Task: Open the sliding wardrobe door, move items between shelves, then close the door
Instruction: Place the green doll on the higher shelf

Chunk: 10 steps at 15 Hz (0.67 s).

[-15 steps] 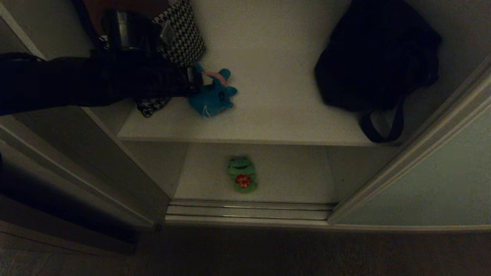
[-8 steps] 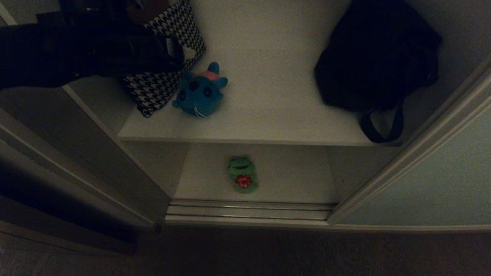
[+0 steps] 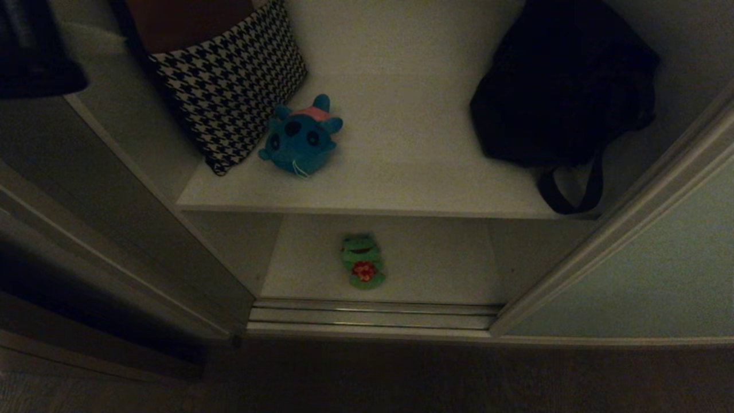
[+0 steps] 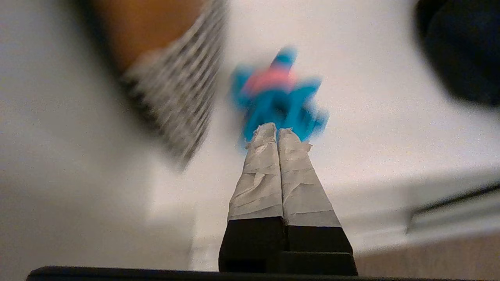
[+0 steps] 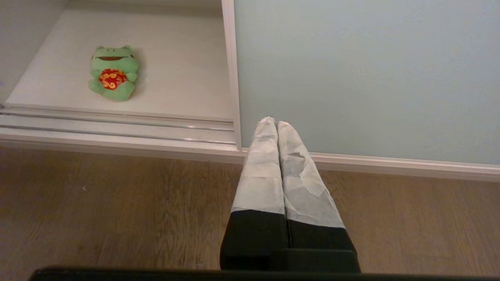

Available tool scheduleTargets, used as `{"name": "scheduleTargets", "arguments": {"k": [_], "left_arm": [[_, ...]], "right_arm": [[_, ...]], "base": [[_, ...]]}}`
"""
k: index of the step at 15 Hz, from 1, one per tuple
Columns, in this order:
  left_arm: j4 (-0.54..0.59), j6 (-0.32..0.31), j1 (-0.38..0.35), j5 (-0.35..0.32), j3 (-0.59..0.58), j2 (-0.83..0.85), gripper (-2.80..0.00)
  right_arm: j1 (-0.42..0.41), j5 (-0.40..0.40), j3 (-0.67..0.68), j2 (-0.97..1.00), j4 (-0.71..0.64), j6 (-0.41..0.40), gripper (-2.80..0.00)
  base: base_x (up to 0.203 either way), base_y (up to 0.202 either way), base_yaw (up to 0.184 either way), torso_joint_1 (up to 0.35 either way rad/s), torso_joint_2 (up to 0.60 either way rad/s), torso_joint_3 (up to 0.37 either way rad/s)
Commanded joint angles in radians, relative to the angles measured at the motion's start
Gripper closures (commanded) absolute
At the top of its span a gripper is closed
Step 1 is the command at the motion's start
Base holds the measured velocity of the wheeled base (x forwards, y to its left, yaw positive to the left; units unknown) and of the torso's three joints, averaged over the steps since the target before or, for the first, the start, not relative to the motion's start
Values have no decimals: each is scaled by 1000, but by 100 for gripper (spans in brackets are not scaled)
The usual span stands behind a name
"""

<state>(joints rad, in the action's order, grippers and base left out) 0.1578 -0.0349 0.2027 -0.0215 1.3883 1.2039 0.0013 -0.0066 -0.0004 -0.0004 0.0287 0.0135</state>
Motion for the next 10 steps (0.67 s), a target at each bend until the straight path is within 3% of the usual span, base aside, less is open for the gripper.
{"name": "scheduleTargets", "arguments": {"k": [1, 6, 8, 10], "left_arm": [[33, 1, -48, 0, -192, -316, 0], [168, 38, -209, -51, -841, -868, 0], [180, 92, -241, -68, -963, -957, 0], [138, 19, -227, -73, -1070, -1055, 0]], "right_arm": [[0, -1, 0, -3, 0, 0, 0], [0, 0, 0, -3, 0, 0, 0], [0, 0, -1, -3, 0, 0, 0], [0, -1, -1, -3, 0, 0, 0]], "base": [[0, 0, 0, 0, 0, 0], [0, 0, 0, 0, 0, 0], [0, 0, 0, 0, 0, 0], [0, 0, 0, 0, 0, 0]]}}
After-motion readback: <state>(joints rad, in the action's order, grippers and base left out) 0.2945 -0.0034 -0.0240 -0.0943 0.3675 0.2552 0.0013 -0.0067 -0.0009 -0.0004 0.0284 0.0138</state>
